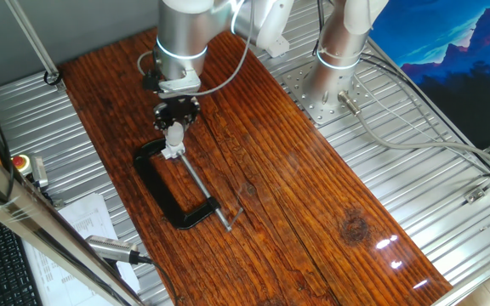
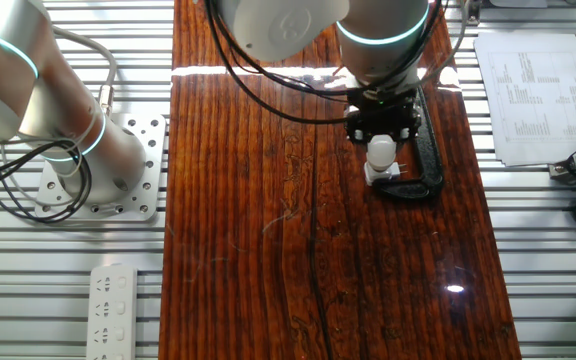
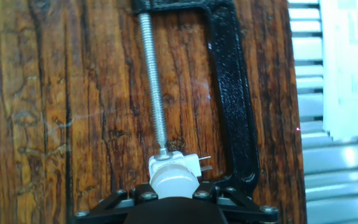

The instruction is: Take out the light bulb by rotating it

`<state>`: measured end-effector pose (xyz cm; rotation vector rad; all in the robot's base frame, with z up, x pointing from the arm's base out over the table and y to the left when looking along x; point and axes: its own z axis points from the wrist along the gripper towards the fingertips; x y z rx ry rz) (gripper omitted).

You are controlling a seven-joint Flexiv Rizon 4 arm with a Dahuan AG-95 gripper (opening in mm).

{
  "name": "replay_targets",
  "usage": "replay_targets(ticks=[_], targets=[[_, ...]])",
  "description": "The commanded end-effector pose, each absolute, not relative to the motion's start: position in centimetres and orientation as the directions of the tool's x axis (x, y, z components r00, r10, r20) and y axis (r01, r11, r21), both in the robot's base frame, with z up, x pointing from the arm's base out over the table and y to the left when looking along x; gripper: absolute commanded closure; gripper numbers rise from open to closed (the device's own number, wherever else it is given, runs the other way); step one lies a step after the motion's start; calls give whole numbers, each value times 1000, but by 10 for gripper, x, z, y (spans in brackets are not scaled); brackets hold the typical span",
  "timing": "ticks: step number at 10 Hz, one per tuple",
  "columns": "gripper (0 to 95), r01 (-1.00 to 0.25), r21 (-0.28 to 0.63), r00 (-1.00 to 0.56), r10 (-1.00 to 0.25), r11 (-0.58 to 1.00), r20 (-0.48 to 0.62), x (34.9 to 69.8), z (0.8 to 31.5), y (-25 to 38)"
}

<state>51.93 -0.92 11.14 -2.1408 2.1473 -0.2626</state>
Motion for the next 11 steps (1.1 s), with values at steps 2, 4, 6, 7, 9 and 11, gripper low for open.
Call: replay_targets(ticks=[2, 4, 6, 7, 9, 11], targets=[[950, -971, -181, 145, -987, -156, 74, 519, 112, -8], [950, -958, -176, 214, -974, -225, 80, 519, 112, -8], [950, -928, -166, 321, -942, -334, 98, 519, 112, -8], [950, -914, -162, 360, -927, -373, 105, 519, 112, -8], [950, -882, -153, 433, -894, -447, 117, 519, 112, -8], [950, -829, -140, 526, -840, -541, 133, 519, 112, -8]])
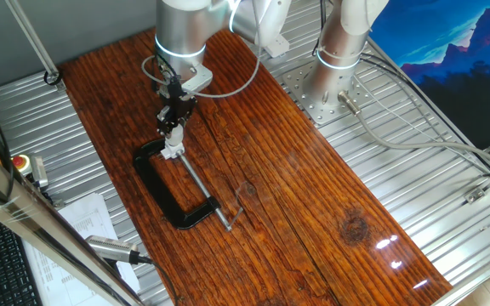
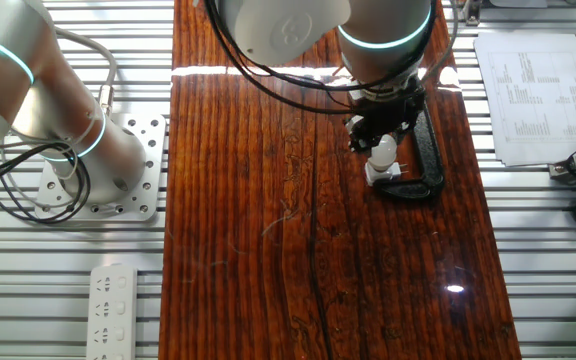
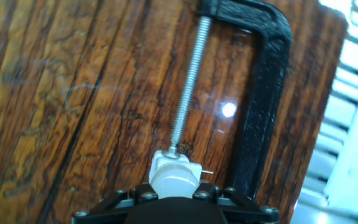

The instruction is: Take out the light bulb by rotating it

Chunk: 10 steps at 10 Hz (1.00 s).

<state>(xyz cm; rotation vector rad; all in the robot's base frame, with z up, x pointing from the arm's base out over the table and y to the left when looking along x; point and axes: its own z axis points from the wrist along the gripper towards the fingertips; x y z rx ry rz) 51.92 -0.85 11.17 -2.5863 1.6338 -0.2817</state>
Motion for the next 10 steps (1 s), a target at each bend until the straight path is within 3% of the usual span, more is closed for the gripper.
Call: replay_targets(ticks=[1, 7, 10], targets=[[950, -808, -135, 558, -818, -574, 138, 519, 112, -8], [950, -628, -99, 755, -636, -771, 161, 519, 112, -8], [950, -605, -99, 774, -613, -790, 160, 519, 112, -8]])
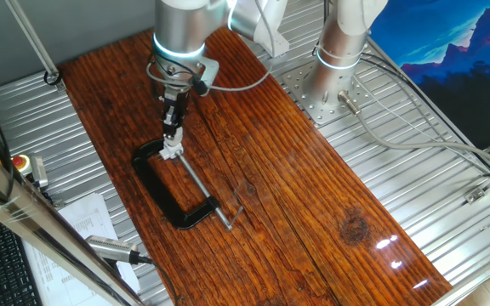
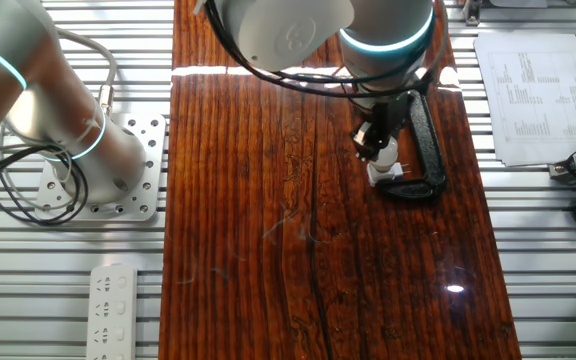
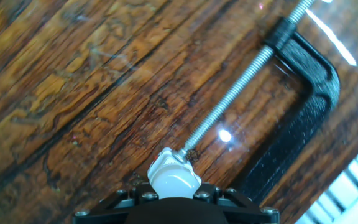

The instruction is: Take out the light bulb by rotating it

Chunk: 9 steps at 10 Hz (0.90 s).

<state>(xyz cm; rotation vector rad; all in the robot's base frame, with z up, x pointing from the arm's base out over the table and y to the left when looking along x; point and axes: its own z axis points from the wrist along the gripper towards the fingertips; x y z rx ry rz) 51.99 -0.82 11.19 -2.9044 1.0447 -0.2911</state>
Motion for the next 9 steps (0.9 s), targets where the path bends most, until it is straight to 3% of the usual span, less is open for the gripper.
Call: replay_targets(ticks=[1, 2, 4, 9], targets=[[950, -623, -105, 759, -631, -775, 160, 519, 112, -8], [950, -633, -108, 750, -642, -766, 160, 521, 112, -7], [570, -639, -105, 747, -647, -762, 156, 522, 113, -7], [570, -669, -107, 721, -677, -736, 148, 522, 118, -7]])
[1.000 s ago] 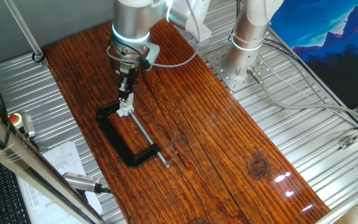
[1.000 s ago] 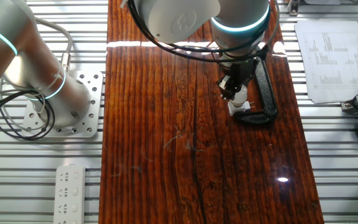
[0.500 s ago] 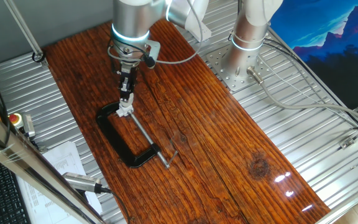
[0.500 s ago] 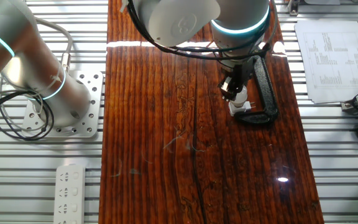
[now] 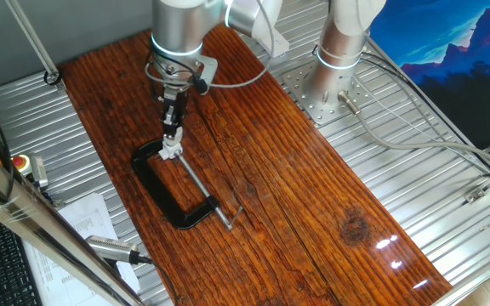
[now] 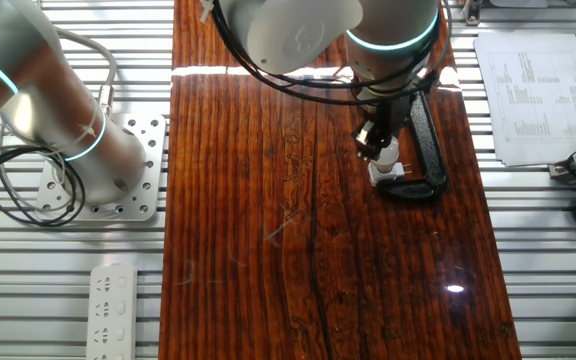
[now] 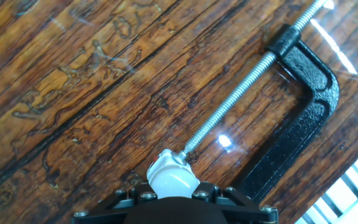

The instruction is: Take out the light bulb by rotating it

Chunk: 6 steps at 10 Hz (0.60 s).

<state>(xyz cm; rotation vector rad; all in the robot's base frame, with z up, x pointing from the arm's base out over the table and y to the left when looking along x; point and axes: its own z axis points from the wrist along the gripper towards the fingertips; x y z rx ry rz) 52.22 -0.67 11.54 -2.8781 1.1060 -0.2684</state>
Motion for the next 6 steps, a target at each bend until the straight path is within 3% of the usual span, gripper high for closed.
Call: replay_targets(ticks=[1, 5, 6], targets=[[570, -675, -108, 715, -684, -730, 147, 522, 121, -6], [570, -710, -117, 679, -719, -694, 146, 521, 136, -4], [760, -739, -127, 646, -750, -661, 146, 521, 141, -2]])
